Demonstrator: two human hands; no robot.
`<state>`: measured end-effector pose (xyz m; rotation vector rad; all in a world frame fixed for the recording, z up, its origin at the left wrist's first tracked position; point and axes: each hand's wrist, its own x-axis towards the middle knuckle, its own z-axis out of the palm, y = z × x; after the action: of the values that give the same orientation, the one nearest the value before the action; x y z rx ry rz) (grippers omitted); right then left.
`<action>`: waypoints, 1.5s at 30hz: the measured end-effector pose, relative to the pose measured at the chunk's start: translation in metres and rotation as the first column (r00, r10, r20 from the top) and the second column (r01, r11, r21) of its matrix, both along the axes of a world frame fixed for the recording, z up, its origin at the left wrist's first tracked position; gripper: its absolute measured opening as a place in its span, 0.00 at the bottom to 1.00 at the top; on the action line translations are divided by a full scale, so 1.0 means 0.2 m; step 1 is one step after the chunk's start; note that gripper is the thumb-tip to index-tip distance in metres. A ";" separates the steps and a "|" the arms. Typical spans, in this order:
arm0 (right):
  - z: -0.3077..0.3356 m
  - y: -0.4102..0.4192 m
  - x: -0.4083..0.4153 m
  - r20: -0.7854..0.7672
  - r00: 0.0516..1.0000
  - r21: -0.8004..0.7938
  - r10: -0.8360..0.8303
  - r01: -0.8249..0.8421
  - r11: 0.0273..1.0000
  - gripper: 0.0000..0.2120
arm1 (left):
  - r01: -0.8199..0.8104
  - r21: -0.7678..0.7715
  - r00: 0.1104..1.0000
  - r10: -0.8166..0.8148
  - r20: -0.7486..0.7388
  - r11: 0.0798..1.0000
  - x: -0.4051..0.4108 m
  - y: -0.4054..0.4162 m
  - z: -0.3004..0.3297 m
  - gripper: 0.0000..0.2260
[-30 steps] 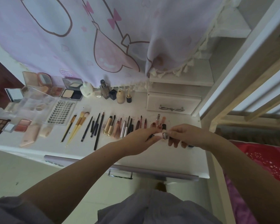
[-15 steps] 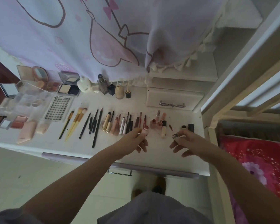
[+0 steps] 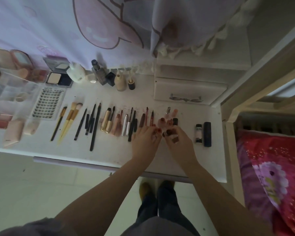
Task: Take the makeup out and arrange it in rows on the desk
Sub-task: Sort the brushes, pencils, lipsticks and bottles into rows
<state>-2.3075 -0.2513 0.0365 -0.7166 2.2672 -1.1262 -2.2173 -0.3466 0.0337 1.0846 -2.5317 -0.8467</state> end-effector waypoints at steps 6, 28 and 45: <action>-0.05 0.02 -0.01 -0.236 0.966 0.182 0.109 -0.066 0.981 0.07 | 0.051 -0.110 0.998 -0.045 0.052 0.993 -0.02 -0.01 -0.06 0.07; 0.05 -0.04 -0.35 -0.359 0.709 0.573 0.608 -0.347 0.742 0.22 | 0.213 0.232 0.950 -0.257 0.177 0.949 0.03 0.29 0.01 0.09; -0.03 0.14 -0.52 -0.412 0.366 0.599 0.834 -0.581 0.551 0.11 | -0.338 0.263 0.905 0.234 0.356 0.904 -0.27 0.50 -0.03 0.20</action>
<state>-2.4124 -0.2225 0.0303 -1.9641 2.0839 0.0554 -2.2713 -0.2474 0.0281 1.7837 -2.4267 -1.0968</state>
